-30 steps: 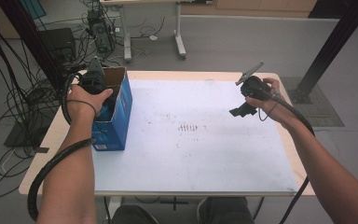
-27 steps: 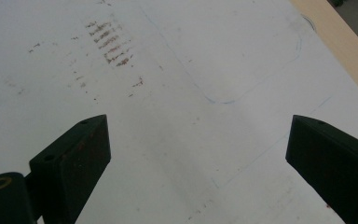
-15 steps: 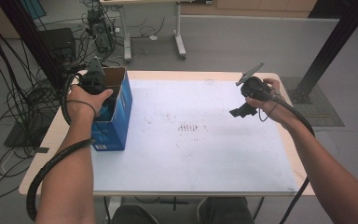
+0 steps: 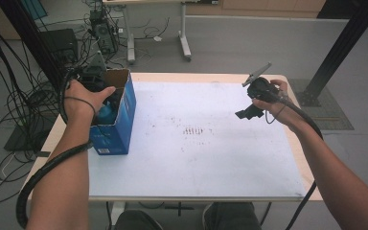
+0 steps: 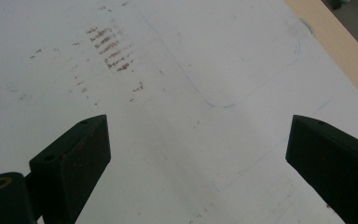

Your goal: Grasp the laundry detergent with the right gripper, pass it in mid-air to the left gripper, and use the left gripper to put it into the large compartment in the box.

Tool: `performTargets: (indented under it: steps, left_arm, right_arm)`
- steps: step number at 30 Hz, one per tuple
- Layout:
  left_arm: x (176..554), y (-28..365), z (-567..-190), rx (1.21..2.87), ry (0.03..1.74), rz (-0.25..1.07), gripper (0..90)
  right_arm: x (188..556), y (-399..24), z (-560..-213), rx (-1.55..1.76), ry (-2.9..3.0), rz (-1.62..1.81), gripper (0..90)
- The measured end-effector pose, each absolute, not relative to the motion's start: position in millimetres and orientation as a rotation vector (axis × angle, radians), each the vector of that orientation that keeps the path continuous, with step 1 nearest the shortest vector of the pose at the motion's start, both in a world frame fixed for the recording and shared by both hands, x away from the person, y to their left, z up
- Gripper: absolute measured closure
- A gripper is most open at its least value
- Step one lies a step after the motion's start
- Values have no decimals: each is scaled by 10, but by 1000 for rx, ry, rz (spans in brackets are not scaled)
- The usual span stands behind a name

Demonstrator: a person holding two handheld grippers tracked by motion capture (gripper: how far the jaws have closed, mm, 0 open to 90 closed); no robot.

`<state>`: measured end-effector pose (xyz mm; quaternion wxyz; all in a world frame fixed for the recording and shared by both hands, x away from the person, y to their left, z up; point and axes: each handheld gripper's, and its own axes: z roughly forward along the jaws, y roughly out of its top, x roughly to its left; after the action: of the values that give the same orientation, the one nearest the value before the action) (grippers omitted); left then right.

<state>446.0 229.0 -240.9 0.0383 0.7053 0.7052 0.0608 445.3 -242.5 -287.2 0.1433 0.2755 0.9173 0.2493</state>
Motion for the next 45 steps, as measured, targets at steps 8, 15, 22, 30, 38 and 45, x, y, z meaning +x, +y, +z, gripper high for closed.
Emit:
performTargets:
  steps: [8,15,22,30,38,45]
  left_arm:
    - [4322,2268,-2158,2191,2112,227,227]
    - [4219,2138,-1888,2198,2001,260,173]
    - [4222,1833,-1823,2272,1888,239,116]
    - [4309,1420,-1838,2350,1762,213,100]
    - [4329,1044,-1912,2398,1644,171,96]
    - [4336,781,-2045,2458,1577,131,97]
  right_arm:
    - [4460,-2452,-2811,806,2630,713,64]
    - [4489,-2568,-2721,881,2578,712,64]
    - [4590,-2663,-2581,907,2568,680,64]
    - [4764,-2729,-2494,969,2575,623,64]
    - [4961,-2702,-2408,994,2581,565,64]
    - [5081,-2654,-2369,1000,2588,579,64]
